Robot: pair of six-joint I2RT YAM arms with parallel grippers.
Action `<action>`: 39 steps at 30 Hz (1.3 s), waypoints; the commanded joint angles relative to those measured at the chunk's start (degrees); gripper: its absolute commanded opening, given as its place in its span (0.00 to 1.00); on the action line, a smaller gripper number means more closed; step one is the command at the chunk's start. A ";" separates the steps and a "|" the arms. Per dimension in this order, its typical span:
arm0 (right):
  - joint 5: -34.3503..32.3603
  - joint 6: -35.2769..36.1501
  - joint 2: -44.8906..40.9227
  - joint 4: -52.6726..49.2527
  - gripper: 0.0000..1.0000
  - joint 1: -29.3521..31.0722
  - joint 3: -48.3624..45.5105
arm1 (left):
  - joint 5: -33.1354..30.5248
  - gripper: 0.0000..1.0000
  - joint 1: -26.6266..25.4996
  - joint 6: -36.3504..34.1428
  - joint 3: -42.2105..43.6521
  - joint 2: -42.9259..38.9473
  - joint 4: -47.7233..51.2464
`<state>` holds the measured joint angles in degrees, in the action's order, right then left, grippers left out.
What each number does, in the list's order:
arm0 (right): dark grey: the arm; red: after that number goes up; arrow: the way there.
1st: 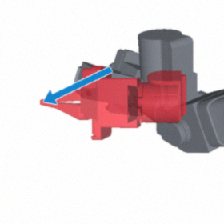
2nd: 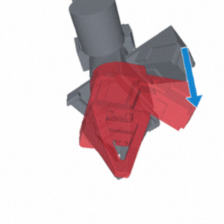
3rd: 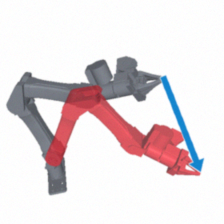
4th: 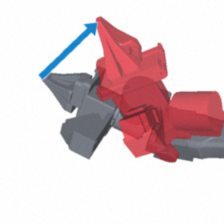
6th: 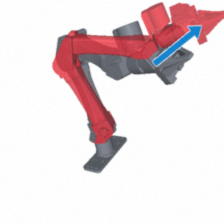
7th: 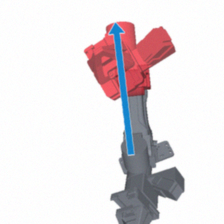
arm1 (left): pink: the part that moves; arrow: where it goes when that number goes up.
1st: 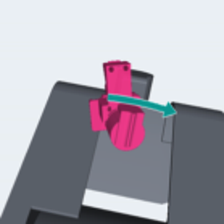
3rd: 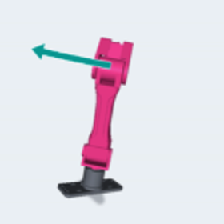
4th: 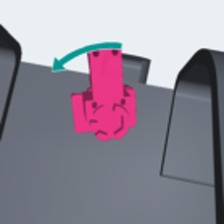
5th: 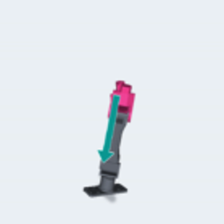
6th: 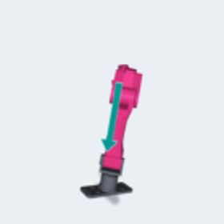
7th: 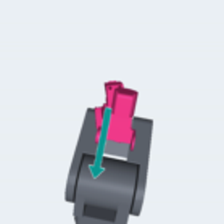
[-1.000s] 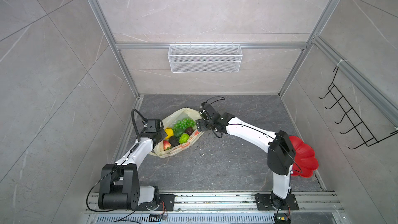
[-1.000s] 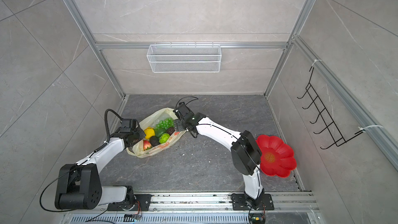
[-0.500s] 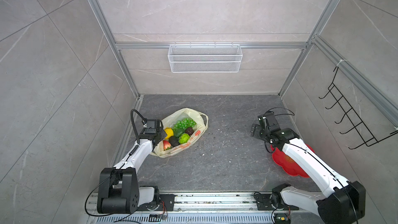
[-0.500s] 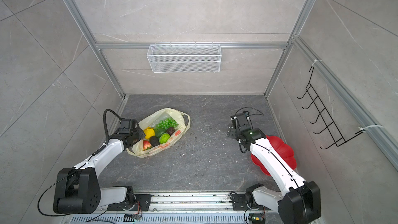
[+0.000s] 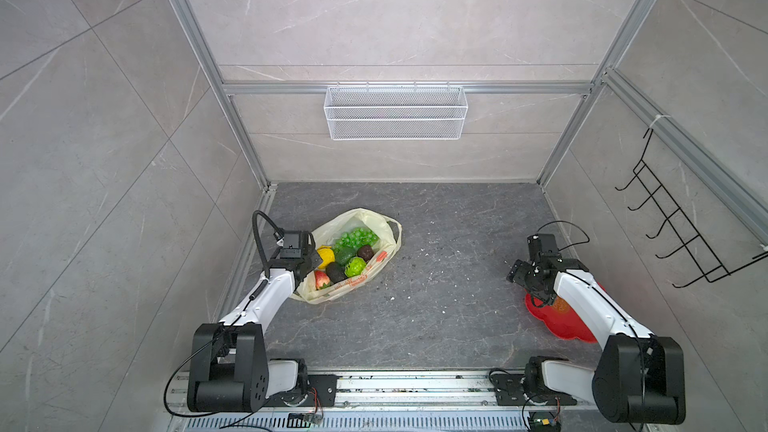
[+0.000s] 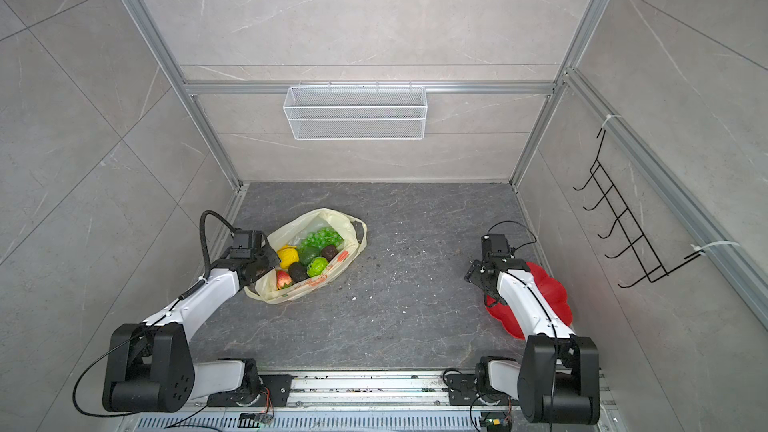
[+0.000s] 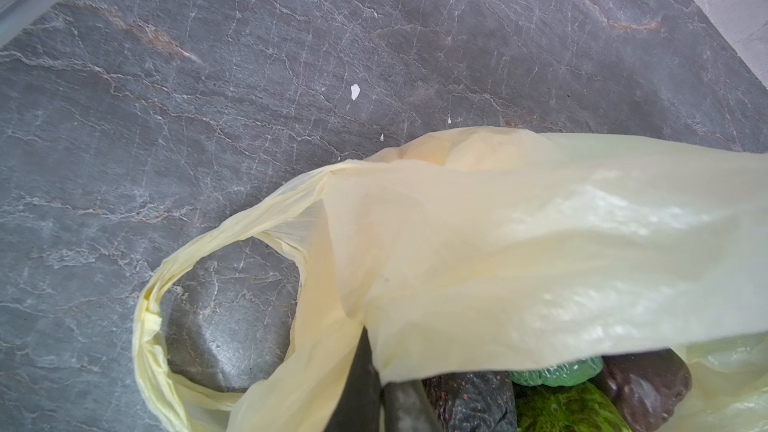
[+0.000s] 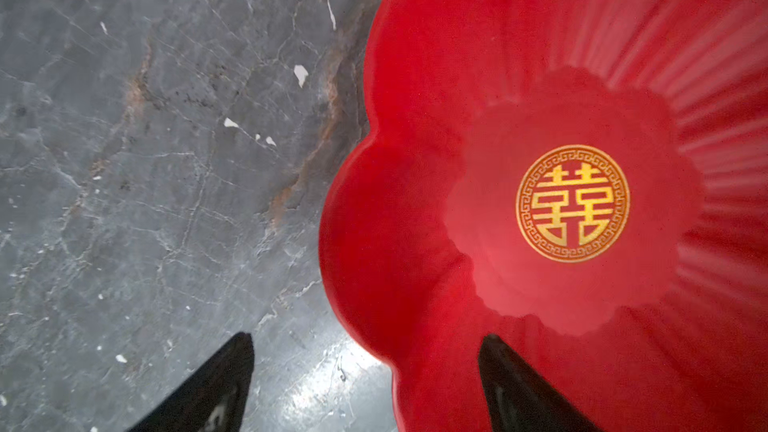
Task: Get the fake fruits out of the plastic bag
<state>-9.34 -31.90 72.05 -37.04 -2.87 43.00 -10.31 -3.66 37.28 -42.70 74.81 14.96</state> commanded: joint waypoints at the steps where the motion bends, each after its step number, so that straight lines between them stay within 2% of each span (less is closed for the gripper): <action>1: 1.10 -1.60 0.77 4.00 0.90 -0.12 -2.10 | -0.59 0.00 -0.21 -1.27 -0.09 -0.80 -1.07; 6: 3.31 -2.98 4.12 5.27 0.94 -0.20 -2.07 | -0.55 0.00 -0.21 -1.24 -0.06 -0.65 -1.16; 8: 4.32 -3.86 5.22 5.97 1.00 -0.20 -2.52 | -0.50 0.00 -0.25 -1.25 -0.10 -0.46 -1.25; 12: 7.69 -4.49 8.19 8.39 0.99 -0.29 -3.53 | -0.50 0.00 -0.21 -1.24 -0.11 -0.36 -1.25; 14: 7.27 -4.38 8.33 8.63 0.96 0.04 -3.83 | -0.64 0.00 -0.25 -1.32 -0.04 -0.60 -1.16; 20: 10.22 -4.73 8.65 9.95 0.97 3.10 -3.19 | -0.94 0.00 -0.21 -1.46 -0.02 -0.64 -1.16; 27: 9.61 -7.22 8.93 10.92 0.97 9.24 -3.28 | -1.15 0.00 -0.21 -1.52 -0.02 -0.71 -1.07; 39: 7.48 -14.15 10.83 11.22 0.97 26.55 -0.42 | -1.49 0.00 -0.21 -1.64 -0.02 -0.63 -0.99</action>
<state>-1.67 -42.74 82.15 -25.36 20.60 41.15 -10.41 -3.66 37.26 -42.70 74.81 14.94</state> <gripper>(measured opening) 0.967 0.056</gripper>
